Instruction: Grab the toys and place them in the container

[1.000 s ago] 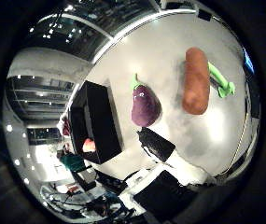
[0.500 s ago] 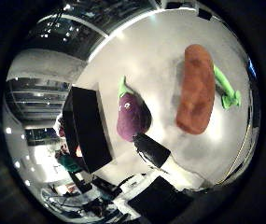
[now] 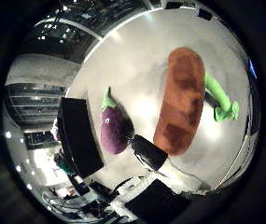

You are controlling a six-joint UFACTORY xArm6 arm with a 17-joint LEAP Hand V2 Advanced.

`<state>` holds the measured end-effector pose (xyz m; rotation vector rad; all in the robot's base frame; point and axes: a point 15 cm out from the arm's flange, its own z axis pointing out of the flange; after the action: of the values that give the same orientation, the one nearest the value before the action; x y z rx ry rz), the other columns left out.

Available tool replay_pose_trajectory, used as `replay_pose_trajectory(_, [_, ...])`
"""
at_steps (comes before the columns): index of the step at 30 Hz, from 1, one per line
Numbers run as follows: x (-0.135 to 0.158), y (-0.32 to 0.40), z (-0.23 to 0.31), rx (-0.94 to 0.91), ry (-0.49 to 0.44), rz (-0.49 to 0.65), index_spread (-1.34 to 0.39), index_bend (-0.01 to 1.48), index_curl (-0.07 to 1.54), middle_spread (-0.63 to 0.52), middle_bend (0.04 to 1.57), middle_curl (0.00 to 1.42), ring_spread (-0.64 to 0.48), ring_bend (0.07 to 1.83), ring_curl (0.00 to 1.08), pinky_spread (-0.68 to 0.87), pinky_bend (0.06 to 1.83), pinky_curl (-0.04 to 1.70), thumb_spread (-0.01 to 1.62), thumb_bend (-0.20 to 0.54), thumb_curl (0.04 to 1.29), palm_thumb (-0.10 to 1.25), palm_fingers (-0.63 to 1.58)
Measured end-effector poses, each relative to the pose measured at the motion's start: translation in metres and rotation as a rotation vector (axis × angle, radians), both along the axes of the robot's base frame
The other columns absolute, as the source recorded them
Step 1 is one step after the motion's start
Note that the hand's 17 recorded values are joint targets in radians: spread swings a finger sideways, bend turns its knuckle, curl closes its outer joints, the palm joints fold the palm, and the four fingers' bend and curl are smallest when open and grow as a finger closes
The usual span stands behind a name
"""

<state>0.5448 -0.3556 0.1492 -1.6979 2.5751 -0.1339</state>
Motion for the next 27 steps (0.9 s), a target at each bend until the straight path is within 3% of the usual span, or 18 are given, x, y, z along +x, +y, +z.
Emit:
replay_pose_trajectory(11, [-0.004, -0.002, -0.025, 0.017, 0.023, -0.021, -0.20, 0.15, 0.25, 0.19, 0.28, 0.32, 0.27, 0.42, 0.24, 0.51, 0.60, 0.29, 1.05, -0.032, 0.29, 0.46, 0.16])
replay_pose_trajectory(16, [-0.007, 0.002, -0.028, 0.029, 0.041, -0.018, -0.18, 0.13, 0.23, 0.19, 0.27, 0.32, 0.28, 0.54, 0.26, 0.54, 0.72, 0.31, 1.03, -0.032, 0.28, 0.42, 0.25])
replay_pose_trajectory(21, [-0.011, 0.006, -0.032, 0.026, 0.068, 0.003, -0.19, 0.13, 0.22, 0.11, 0.33, 0.33, 0.25, 0.70, 0.28, 0.51, 0.81, 0.32, 1.01, -0.033, 0.28, 0.38, 0.33])
replay_pose_trajectory(27, [-0.021, 0.022, -0.040, 0.063, 0.130, 0.014, -0.20, 0.16, 0.24, 0.08, 0.37, 0.34, 0.23, 0.74, 0.27, 0.48, 0.83, 0.30, 1.00, -0.030, 0.28, 0.36, 0.33])
